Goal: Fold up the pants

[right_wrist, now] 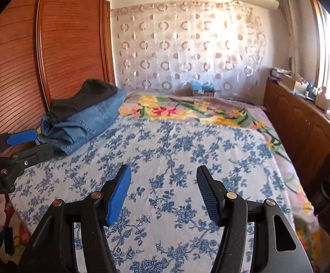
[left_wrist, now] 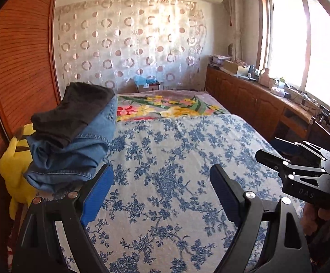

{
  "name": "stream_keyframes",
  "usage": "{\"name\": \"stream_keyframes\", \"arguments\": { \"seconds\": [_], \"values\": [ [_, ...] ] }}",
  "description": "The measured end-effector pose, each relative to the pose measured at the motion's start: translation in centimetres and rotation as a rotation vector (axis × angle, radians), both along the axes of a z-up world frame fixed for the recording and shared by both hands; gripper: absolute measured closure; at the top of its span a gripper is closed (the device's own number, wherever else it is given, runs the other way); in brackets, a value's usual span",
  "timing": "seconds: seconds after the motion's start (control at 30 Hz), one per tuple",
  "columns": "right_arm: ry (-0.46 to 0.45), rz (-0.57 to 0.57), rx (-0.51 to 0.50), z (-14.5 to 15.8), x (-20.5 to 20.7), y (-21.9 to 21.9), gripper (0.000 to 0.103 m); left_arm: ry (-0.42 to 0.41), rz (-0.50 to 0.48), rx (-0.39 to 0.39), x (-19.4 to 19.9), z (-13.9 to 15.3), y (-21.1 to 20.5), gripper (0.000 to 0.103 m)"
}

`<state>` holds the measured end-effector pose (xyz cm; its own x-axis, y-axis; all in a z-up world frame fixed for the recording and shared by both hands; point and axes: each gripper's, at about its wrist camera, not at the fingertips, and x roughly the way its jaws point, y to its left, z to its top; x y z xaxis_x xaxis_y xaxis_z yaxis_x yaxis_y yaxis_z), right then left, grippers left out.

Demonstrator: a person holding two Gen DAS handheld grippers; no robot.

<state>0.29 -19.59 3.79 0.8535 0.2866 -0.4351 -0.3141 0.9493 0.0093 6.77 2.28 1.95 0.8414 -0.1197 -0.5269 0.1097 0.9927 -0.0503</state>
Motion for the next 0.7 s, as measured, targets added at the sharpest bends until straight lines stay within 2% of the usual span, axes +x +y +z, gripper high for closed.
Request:
{"name": "stream_keyframes", "arguments": {
  "seconds": [0.37,0.7],
  "values": [
    [-0.059,-0.044,0.03,0.9,-2.8,-0.8,0.041,-0.035,-0.002,0.001,-1.5,1.5,-0.5,0.016],
    [-0.104,-0.059,0.038,0.8,-3.6,-0.8,0.041,-0.062,0.009,0.005,-2.8,2.3,-0.4,0.016]
  ]
}}
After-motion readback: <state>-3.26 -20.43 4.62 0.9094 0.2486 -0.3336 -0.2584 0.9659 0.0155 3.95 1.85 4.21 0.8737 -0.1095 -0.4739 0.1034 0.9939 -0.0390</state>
